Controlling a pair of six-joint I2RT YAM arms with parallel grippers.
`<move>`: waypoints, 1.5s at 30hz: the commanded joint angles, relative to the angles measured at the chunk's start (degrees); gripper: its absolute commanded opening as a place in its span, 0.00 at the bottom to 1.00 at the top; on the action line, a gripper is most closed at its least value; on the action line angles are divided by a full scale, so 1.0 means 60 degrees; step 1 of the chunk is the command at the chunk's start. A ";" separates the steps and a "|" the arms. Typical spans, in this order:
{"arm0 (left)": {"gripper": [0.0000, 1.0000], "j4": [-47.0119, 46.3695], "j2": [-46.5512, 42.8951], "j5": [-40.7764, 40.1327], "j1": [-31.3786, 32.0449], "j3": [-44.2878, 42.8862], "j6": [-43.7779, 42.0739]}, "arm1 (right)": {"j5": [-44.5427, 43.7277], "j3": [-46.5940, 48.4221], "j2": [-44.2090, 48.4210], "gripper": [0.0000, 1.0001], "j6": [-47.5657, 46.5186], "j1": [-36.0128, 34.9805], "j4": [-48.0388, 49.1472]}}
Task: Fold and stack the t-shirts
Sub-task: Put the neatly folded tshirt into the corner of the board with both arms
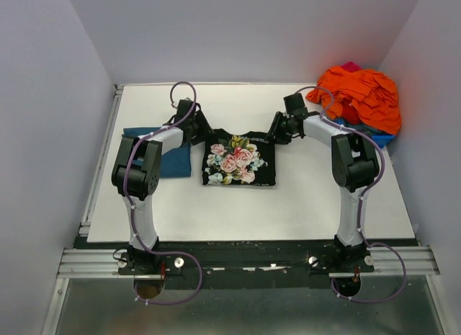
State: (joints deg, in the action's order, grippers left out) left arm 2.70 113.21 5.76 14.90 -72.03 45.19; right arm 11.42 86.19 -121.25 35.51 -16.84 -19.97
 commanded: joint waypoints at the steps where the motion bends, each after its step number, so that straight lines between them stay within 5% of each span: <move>1: 0.62 0.0722 0.0848 -0.0096 -0.0256 -0.0709 -0.0222 | -0.0292 0.0297 -0.0431 0.48 -0.0044 -0.0094 -0.0524; 9: 0.59 0.0561 0.1376 0.0606 -0.0271 -0.0886 -0.0281 | -0.0160 0.0663 -0.0606 0.47 -0.0088 -0.0240 -0.0832; 15: 0.47 -0.0389 0.1405 0.1236 -0.0169 -0.0447 0.0187 | -0.0072 0.0941 -0.0767 0.43 -0.0014 -0.0474 -0.0803; 17: 0.40 -0.0830 0.1435 0.1325 -0.0022 -0.0431 0.0276 | -0.0014 0.1204 -0.0914 0.37 -0.0014 -0.0547 -0.0934; 19: 0.22 -0.1107 0.1420 0.1369 0.0139 -0.0447 0.0232 | 0.0016 0.1454 -0.0988 0.26 -0.0043 -0.0591 -0.0964; 21: 0.02 -0.1619 0.1333 0.1500 0.0154 -0.0228 0.0334 | -0.0246 0.1543 -0.0828 0.09 -0.0131 -0.0621 -0.0935; 22: 0.00 -0.1839 0.1245 0.1530 0.0140 -0.0111 0.0349 | -0.0437 0.1528 -0.0711 0.01 -0.0117 -0.0621 -0.0906; 31: 0.00 -0.3027 -0.0643 0.1004 0.0066 0.1237 -0.0353 | -0.0835 -0.0900 0.1836 0.01 -0.0878 -0.0621 0.1406; 45: 0.00 -0.1991 -0.6163 -0.1438 0.0052 0.3903 -0.0764 | 0.1128 -0.3291 0.5031 0.01 -0.1128 -0.1118 0.4220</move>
State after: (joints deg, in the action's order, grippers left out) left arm -12.62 85.45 6.17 15.40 -51.55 42.19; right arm 14.52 68.25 -96.05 30.09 -21.91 -2.37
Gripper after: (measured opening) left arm 0.043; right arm 0.031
